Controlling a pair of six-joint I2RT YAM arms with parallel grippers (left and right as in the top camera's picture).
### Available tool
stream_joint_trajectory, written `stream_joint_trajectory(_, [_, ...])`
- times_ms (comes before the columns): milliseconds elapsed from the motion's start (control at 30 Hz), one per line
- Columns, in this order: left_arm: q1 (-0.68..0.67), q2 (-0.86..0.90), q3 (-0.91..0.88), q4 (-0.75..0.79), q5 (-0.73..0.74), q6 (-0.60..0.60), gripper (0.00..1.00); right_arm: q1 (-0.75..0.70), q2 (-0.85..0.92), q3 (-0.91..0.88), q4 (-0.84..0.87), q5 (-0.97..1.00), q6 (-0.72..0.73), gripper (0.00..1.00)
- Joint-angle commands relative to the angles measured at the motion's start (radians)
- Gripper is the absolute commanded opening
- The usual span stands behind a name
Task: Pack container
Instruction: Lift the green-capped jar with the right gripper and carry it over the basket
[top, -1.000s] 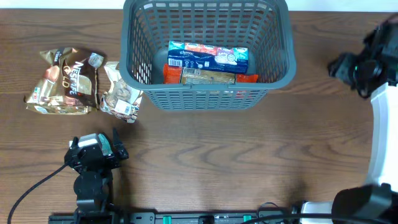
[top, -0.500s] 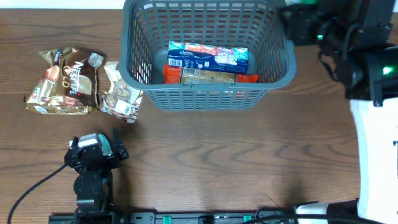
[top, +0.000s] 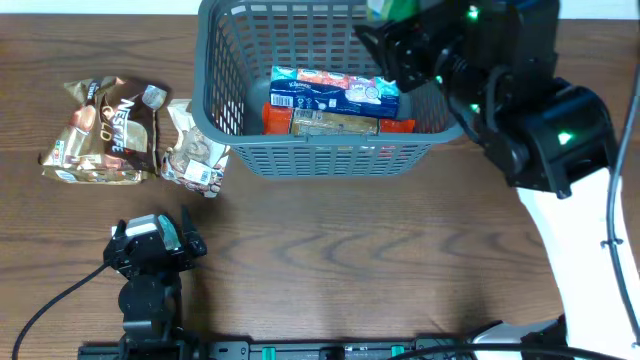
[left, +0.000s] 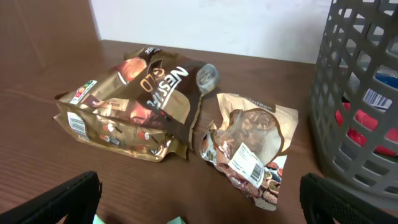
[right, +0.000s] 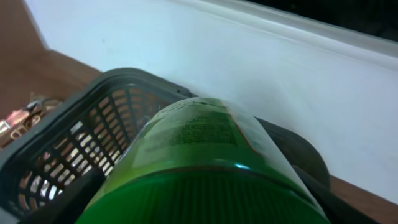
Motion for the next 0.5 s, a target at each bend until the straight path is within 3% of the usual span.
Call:
stream_joint_trajectory(0, [0.006,-0.006,-0.025,-0.009,-0.004,0.010,0.99,0.014,0.053,0.025,0.004,0.032,-0.032,0.01])
stream_joint_trajectory(467, [0.006,-0.006,-0.025,-0.009,-0.004,0.010,0.99,0.014,0.302,0.025,-0.056,0.032,0.019,0.01])
